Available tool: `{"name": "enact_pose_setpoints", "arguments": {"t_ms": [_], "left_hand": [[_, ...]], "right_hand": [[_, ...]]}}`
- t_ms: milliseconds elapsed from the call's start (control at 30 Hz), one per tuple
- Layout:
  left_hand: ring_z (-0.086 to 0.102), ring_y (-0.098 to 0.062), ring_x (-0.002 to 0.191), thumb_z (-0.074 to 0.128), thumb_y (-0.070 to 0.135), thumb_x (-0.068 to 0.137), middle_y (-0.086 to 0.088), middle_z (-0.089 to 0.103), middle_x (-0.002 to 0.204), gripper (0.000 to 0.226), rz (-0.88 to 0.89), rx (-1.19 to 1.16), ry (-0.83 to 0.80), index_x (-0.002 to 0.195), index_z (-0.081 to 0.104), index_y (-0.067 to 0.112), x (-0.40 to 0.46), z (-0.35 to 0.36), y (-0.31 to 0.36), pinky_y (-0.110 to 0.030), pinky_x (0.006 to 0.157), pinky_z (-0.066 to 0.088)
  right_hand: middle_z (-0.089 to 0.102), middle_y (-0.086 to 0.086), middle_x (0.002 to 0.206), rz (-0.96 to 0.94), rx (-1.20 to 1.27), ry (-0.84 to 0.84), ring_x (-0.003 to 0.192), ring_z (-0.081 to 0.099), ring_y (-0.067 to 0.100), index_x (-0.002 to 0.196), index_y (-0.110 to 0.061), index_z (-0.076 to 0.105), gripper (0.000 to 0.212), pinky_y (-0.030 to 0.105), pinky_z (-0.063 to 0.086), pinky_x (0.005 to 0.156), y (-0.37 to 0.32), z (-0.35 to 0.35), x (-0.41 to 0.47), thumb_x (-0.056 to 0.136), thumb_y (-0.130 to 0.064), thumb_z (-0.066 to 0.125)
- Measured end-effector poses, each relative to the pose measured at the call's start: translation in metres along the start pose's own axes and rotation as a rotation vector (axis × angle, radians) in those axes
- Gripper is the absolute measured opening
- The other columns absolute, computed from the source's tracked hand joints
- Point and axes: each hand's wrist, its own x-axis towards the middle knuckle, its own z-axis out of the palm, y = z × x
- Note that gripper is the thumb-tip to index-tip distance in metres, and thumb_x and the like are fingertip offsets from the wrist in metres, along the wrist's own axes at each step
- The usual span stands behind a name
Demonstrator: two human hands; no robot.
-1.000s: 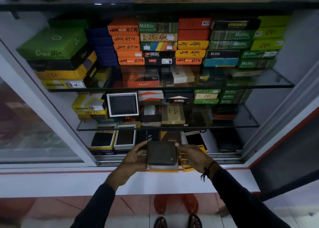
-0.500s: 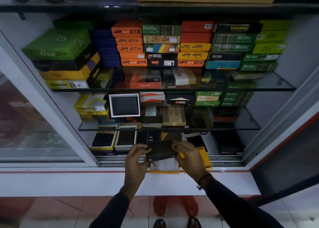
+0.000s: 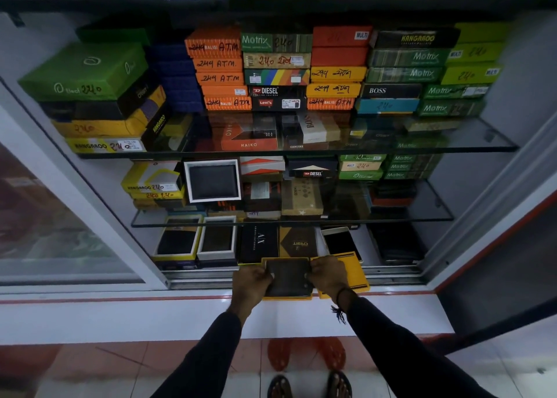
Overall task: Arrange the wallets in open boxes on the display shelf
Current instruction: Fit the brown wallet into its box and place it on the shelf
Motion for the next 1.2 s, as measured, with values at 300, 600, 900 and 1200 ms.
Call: {"name": "enact_pose_setpoints", "arguments": {"t_ms": [300, 600, 900, 1200], "left_hand": [[0.066, -0.013, 0.072, 0.077, 0.018, 0.081, 0.003, 0.069, 0.079, 0.013, -0.052, 0.131, 0.045, 0.091, 0.073, 0.011, 0.009, 0.011, -0.006, -0.014, 0.05, 0.042], [0.068, -0.019, 0.076, 0.077, 0.03, 0.082, 0.002, 0.069, 0.074, 0.017, -0.063, 0.08, 0.172, 0.08, 0.077, 0.014, -0.002, -0.011, -0.007, -0.02, 0.054, 0.041], [0.07, -0.009, 0.082, 0.085, 0.024, 0.076, 0.004, 0.074, 0.089, 0.024, 0.138, -0.235, 0.293, 0.096, 0.073, 0.021, -0.033, -0.041, 0.04, -0.021, 0.063, 0.056], [0.069, -0.01, 0.078, 0.085, 0.031, 0.075, 0.004, 0.072, 0.094, 0.033, 0.352, -0.156, 0.363, 0.103, 0.073, 0.018, 0.001, -0.058, 0.127, -0.03, 0.065, 0.061]], "right_hand": [[0.074, 0.007, 0.099, 0.027, -0.128, 0.055, 0.091, 0.07, 0.022, 0.1, -0.01, 0.07, 0.027, 0.026, 0.055, 0.073, -0.007, 0.019, 0.0, 0.081, -0.027, 0.075], [0.068, -0.005, 0.07, 0.268, 0.289, 0.053, 0.063, 0.06, 0.004, 0.077, -0.017, 0.076, 0.026, 0.017, 0.039, 0.05, -0.023, 0.025, -0.003, 0.067, -0.039, 0.085], [0.074, 0.016, 0.082, 0.106, 0.863, 0.153, 0.085, 0.072, 0.035, 0.061, -0.015, 0.069, 0.025, 0.046, 0.061, 0.078, -0.044, -0.032, -0.025, 0.058, -0.008, 0.093], [0.079, 0.003, 0.09, -0.034, 0.857, 0.249, 0.087, 0.075, 0.019, 0.096, -0.015, 0.078, 0.036, 0.041, 0.063, 0.081, -0.084, -0.102, 0.008, 0.062, -0.015, 0.092]]}}
